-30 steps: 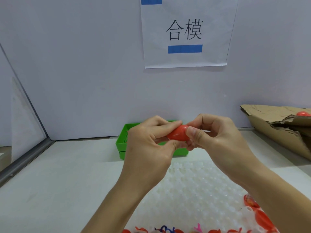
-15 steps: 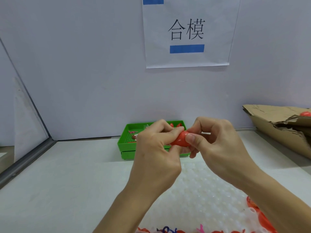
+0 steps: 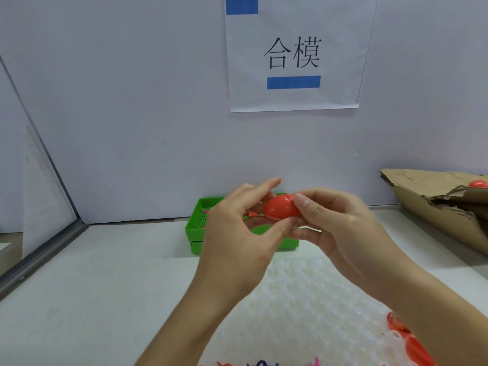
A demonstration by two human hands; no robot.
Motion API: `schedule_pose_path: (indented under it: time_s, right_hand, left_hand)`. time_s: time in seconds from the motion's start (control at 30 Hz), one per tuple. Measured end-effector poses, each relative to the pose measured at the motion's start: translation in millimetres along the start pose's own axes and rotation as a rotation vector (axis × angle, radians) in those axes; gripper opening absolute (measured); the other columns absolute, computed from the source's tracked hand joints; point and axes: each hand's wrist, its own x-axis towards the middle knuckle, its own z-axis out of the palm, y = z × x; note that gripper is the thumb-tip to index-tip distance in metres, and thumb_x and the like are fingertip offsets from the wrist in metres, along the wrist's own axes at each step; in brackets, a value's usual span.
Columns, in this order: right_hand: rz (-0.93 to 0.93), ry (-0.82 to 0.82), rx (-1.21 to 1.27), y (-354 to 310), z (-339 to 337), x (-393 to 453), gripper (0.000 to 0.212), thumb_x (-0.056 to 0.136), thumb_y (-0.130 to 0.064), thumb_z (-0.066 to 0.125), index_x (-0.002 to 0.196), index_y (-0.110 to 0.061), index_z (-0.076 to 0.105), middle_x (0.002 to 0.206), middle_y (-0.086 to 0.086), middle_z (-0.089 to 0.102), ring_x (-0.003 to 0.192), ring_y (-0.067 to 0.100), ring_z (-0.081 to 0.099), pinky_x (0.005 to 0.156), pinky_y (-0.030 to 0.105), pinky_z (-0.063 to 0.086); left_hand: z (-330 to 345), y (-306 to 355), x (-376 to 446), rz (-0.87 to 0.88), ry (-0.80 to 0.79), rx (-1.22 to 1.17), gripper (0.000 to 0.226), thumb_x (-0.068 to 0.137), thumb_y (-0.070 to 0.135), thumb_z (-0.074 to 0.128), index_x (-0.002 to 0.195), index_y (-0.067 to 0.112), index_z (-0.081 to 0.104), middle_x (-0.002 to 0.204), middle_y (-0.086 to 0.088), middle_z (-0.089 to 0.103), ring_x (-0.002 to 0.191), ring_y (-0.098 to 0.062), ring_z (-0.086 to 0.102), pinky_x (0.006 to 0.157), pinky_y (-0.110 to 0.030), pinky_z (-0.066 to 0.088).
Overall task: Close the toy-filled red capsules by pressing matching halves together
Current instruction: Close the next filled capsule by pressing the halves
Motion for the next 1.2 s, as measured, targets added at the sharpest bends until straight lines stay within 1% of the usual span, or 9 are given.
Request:
schedule_pose_path:
  time_s: [0.13,0.23,0.4,0.47,0.67,0.83,0.97,1.13,1.2]
  right_hand:
    - [-0.001,-0.010,0.025,-2.6,-0.6,-0.9,0.029,0.080,-0.029,0.065,0.094,-0.006,0.076,0.093,0.011,0.076,0.083,0.018,0.071,0.070,0.021,0.055]
    - [0.005,0.012,0.037,-4.3,-1.5,-0.7,0.030,0.078,-0.028,0.066,0.094,-0.006,0.076,0.092,0.013,0.076,0.080,0.018,0.072,0.070,0.022,0.056]
    - [0.020,0.042,0.049,-5.8,-2.0,0.4,0.030,0.080,-0.028,0.065,0.094,-0.004,0.076,0.090,0.014,0.076,0.077,0.019,0.071,0.070,0.022,0.057]
    - [0.038,0.059,0.055,-5.9,-2.8,1.4,0.034,0.080,-0.027,0.064,0.099,0.000,0.074,0.090,0.015,0.075,0.075,0.019,0.068,0.068,0.022,0.056]
    - [0.029,0.067,0.049,-5.9,-2.1,1.0,0.035,0.075,-0.030,0.068,0.095,-0.003,0.076,0.091,0.016,0.075,0.073,0.017,0.069,0.068,0.021,0.056]
    - [-0.019,0.072,-0.075,-5.5,0.8,-1.4,0.036,0.067,-0.044,0.072,0.090,-0.018,0.079,0.089,0.008,0.078,0.078,0.014,0.073,0.074,0.021,0.056]
    - [-0.024,0.068,-0.009,-4.9,2.3,-1.5,0.037,0.066,-0.041,0.073,0.088,-0.013,0.079,0.087,0.011,0.077,0.075,0.017,0.072,0.071,0.020,0.056]
    - [-0.018,0.074,0.049,-6.1,4.6,-2.5,0.036,0.065,-0.036,0.073,0.088,-0.009,0.077,0.083,0.012,0.075,0.072,0.017,0.071,0.068,0.019,0.056]
    - [-0.012,0.076,0.064,-6.4,5.3,-2.7,0.034,0.068,-0.032,0.072,0.090,-0.006,0.076,0.084,0.013,0.075,0.072,0.017,0.072,0.068,0.019,0.056]
  left_hand:
    - [0.0,-0.1,0.8,0.026,0.014,-0.031,0.042,0.070,0.027,0.081,0.110,0.018,0.075,0.095,0.011,0.070,0.092,-0.007,0.070,0.080,-0.017,0.055]
    - [-0.3,-1.9,1.0,0.008,0.021,-0.077,0.049,0.065,0.032,0.077,0.111,0.017,0.074,0.094,0.009,0.071,0.091,-0.007,0.071,0.079,-0.015,0.054]
    - [-1.9,-6.3,1.6,-0.064,-0.003,-0.106,0.055,0.068,0.023,0.083,0.121,0.029,0.069,0.098,0.013,0.074,0.093,-0.001,0.070,0.081,-0.013,0.054]
    - [-3.3,-8.7,2.6,-0.077,-0.002,-0.109,0.049,0.075,0.014,0.082,0.120,0.027,0.070,0.097,0.014,0.075,0.093,0.000,0.070,0.081,-0.013,0.054]
    - [-1.9,-9.0,2.3,-0.080,0.012,-0.118,0.036,0.080,0.012,0.079,0.115,0.019,0.073,0.093,0.011,0.077,0.089,-0.003,0.072,0.078,-0.014,0.054]
    - [1.1,-9.3,0.0,-0.032,0.059,-0.048,0.031,0.085,0.016,0.077,0.114,0.025,0.074,0.092,0.013,0.076,0.089,-0.004,0.072,0.081,-0.021,0.058]
    - [2.6,-8.3,-1.7,0.022,0.108,0.016,0.031,0.082,0.025,0.069,0.112,0.028,0.074,0.093,0.017,0.075,0.088,-0.002,0.072,0.082,-0.023,0.058]
    - [3.6,-8.0,-2.2,0.100,0.118,0.055,0.041,0.088,0.012,0.065,0.125,0.030,0.067,0.103,0.020,0.072,0.096,-0.002,0.070,0.082,-0.016,0.056]
    - [4.7,-7.2,-1.9,0.161,0.110,0.129,0.040,0.090,0.014,0.060,0.128,0.024,0.066,0.108,0.017,0.070,0.101,-0.003,0.067,0.084,-0.020,0.056]
